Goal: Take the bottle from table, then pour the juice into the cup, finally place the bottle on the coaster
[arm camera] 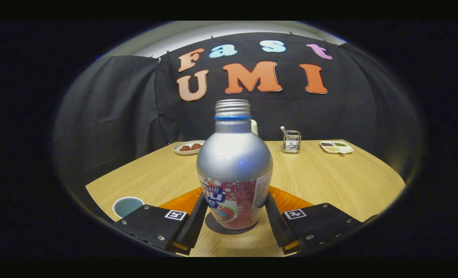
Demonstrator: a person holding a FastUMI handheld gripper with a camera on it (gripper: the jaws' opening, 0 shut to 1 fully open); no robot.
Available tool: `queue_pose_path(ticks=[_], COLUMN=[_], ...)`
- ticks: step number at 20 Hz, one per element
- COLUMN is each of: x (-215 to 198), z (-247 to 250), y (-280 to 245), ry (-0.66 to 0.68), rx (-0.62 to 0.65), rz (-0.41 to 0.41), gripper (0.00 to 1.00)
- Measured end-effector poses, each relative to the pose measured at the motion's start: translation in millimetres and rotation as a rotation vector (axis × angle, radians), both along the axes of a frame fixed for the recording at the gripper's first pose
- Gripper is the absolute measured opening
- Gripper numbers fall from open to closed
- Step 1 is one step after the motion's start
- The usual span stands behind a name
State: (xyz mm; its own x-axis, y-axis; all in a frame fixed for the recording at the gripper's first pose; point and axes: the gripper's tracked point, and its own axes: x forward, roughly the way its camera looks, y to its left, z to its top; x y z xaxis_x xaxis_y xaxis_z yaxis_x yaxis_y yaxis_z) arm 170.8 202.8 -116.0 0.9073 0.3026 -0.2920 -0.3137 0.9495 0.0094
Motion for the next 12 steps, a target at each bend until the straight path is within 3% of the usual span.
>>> queue_pose_path(ticks=[12], x=[2.5], z=[-29.5], y=[15.8], ry=[0.032], rx=[-0.052], rz=[0.026], gripper=[0.78])
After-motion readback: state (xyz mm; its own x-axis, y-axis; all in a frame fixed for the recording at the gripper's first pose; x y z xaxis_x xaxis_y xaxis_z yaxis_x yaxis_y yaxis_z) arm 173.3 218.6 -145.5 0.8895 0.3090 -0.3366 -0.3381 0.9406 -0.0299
